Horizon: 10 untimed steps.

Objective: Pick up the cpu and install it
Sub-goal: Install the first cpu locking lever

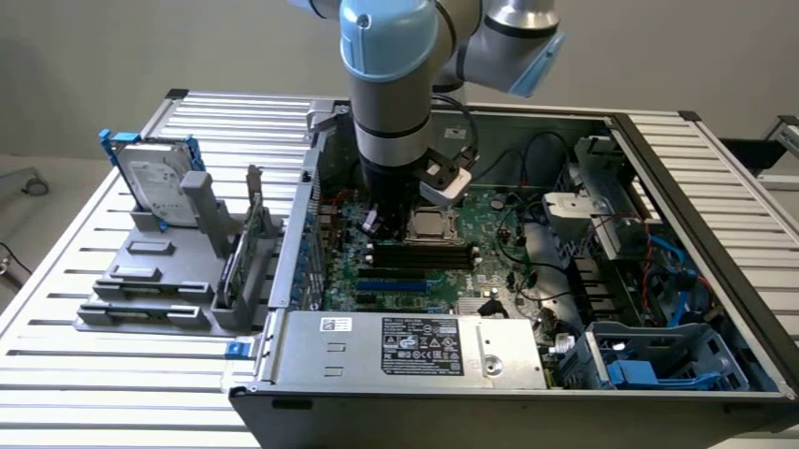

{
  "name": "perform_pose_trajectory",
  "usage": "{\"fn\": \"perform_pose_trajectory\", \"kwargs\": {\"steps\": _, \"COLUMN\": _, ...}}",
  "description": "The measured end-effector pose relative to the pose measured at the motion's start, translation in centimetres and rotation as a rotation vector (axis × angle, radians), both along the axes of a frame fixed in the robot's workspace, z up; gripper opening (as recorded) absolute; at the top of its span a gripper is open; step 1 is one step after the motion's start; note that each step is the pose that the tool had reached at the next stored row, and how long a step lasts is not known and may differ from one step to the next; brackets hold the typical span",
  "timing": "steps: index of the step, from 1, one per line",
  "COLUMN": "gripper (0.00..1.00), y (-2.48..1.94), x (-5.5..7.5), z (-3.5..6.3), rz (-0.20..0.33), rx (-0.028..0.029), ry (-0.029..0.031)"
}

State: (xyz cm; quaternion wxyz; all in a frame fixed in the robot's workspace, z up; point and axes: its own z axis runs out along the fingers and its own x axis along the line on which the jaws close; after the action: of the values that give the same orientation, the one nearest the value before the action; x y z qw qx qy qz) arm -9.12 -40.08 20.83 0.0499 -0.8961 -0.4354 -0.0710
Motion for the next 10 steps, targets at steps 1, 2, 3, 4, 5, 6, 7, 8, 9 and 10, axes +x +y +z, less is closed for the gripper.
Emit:
{"fn": "perform_pose_trajectory", "kwargs": {"steps": 1, "gripper": 0.11, "y": 0.02, "x": 0.00, "z": -0.08, "rz": 0.002, "rx": -0.0001, "ry": 0.0001}}
{"fn": "perform_pose_trajectory", "kwargs": {"steps": 2, "gripper": 0.11, "y": 0.05, "x": -0.01, "z": -0.16, "rz": 0.004, "rx": 0.0000, "ry": 0.0000}}
{"fn": "perform_pose_trajectory", "kwargs": {"steps": 3, "gripper": 0.11, "y": 0.08, "x": -0.01, "z": -0.20, "rz": 0.006, "rx": -0.0001, "ry": 0.0001}}
{"fn": "perform_pose_trajectory", "kwargs": {"steps": 4, "gripper": 0.11, "y": 0.11, "x": -0.01, "z": -0.25, "rz": 0.008, "rx": 0.0000, "ry": 0.0001}}
{"fn": "perform_pose_trajectory", "kwargs": {"steps": 5, "gripper": 0.11, "y": 0.13, "x": -0.01, "z": -0.28, "rz": 0.011, "rx": 0.0000, "ry": 0.0001}}
{"fn": "perform_pose_trajectory", "kwargs": {"steps": 6, "gripper": 0.11, "y": 0.15, "x": -0.01, "z": -0.32, "rz": 0.013, "rx": 0.0003, "ry": 0.0000}}
{"fn": "perform_pose_trajectory", "kwargs": {"steps": 7, "gripper": 0.11, "y": 0.17, "x": -0.01, "z": -0.36, "rz": 0.014, "rx": 0.0005, "ry": 0.0000}}
{"fn": "perform_pose_trajectory", "kwargs": {"steps": 8, "gripper": 0.11, "y": 0.18, "x": -0.02, "z": -0.40, "rz": 0.016, "rx": 0.0008, "ry": 0.0000}}
{"fn": "perform_pose_trajectory", "kwargs": {"steps": 9, "gripper": 0.11, "y": 0.20, "x": -0.02, "z": -0.43, "rz": 0.017, "rx": 0.0010, "ry": 0.0000}}
{"fn": "perform_pose_trajectory", "kwargs": {"steps": 10, "gripper": 0.11, "y": 0.21, "x": -0.02, "z": -0.47, "rz": 0.018, "rx": 0.0011, "ry": 0.0000}}
